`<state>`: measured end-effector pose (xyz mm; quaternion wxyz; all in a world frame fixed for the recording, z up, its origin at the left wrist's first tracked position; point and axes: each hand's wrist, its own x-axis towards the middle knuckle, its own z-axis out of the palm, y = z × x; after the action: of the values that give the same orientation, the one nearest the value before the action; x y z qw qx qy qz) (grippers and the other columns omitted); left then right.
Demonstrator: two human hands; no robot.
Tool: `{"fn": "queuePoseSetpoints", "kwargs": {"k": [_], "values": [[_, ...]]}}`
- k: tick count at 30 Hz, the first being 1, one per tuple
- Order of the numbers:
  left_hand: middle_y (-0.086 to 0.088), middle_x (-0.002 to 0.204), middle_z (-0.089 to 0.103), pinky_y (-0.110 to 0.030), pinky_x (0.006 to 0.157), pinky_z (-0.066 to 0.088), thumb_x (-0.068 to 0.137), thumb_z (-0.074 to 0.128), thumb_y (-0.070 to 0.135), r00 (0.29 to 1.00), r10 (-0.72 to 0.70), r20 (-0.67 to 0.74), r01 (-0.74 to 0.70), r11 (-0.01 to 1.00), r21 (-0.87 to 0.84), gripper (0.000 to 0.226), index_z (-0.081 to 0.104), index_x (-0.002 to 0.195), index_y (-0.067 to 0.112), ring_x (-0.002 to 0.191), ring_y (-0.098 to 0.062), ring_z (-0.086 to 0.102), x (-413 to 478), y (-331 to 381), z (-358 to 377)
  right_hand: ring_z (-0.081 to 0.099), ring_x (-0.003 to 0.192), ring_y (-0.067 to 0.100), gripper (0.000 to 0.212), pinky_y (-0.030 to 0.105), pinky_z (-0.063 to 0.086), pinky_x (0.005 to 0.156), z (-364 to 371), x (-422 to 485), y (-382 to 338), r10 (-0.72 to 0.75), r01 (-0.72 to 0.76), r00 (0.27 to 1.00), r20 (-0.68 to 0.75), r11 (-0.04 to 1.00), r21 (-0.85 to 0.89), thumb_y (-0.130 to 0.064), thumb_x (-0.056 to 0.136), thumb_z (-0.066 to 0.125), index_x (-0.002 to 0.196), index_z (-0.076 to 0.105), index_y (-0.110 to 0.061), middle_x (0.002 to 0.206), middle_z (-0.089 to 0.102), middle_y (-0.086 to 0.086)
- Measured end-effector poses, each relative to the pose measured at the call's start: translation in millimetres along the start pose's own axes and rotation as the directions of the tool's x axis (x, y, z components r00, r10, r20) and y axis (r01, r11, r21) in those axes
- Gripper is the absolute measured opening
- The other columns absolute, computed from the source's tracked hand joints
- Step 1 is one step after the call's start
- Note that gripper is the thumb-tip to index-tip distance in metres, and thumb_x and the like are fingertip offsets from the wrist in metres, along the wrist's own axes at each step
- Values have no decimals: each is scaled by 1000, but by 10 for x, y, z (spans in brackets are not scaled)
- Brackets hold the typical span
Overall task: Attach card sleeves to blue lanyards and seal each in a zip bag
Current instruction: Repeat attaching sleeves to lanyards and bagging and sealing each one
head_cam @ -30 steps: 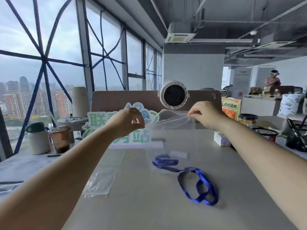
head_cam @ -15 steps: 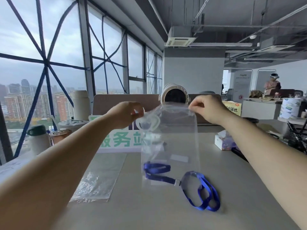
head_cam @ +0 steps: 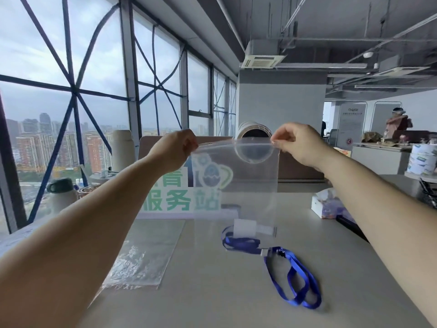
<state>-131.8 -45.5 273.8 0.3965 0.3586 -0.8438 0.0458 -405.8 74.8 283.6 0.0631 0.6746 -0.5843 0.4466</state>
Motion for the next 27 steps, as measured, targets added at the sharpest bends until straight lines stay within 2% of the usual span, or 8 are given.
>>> {"fn": "queuePoseSetpoints", "kwargs": {"k": [2,5,8,12,16,19,22,27], "values": [[3,87,65,-28,71,45,94,52,16,1000,9,10,-9,1000,29,13,64,97,17,83,-17,62,2,-11,22,54,70,13,11,14,41,66,47,18,27,21,-17,998,54,997,-76,-9,84,67,91,61,-15,78,60,-1],[2,90,66,-27,71,45,94,51,15,1000,6,-2,-6,999,37,14,65,97,16,79,-16,59,-2,-21,48,54,71,10,11,13,40,64,119,24,83,34,-32,999,37,998,-62,-6,84,67,94,66,-8,83,63,5],[2,83,66,-30,71,51,93,50,13,1000,-9,-14,9,1000,21,14,62,89,19,72,-18,65,24,-35,69,52,59,0,4,12,39,61,190,2,95,23,-21,999,39,999,-46,-5,85,64,86,66,-8,70,60,-2],[-1,83,67,-24,63,51,92,47,3,1000,-26,-4,26,998,-64,19,60,87,16,64,-9,64,56,-87,146,55,59,15,18,32,45,66,277,45,224,67,-66,997,50,998,-9,-6,87,63,74,61,-20,71,63,11],[5,82,67,-20,65,50,92,50,3,995,-89,49,97,978,-184,16,57,92,18,66,-4,63,88,-168,226,60,52,18,16,27,42,55,336,94,289,156,-158,985,80,987,28,-9,92,55,79,54,-17,76,67,6],[7,76,67,-15,54,50,91,56,7,984,-164,70,174,968,-180,9,61,89,15,55,0,65,133,-200,325,64,53,21,13,24,44,48,414,114,298,276,-297,950,147,944,143,-10,96,48,84,50,-12,79,68,12],[-4,83,68,-25,60,58,93,52,5,950,-289,116,311,887,-342,7,58,91,7,59,-8,69,187,-183,438,69,63,27,14,23,51,48,502,161,325,358,-387,921,151,879,278,-11,99,42,85,47,-12,79,66,17],[-13,85,70,-37,72,59,98,45,13,944,-312,110,328,843,-427,8,50,98,8,71,-16,71,281,-191,513,71,71,28,15,32,56,62,583,282,440,337,-344,939,73,894,287,-16,99,43,85,47,-16,82,68,17]]}}
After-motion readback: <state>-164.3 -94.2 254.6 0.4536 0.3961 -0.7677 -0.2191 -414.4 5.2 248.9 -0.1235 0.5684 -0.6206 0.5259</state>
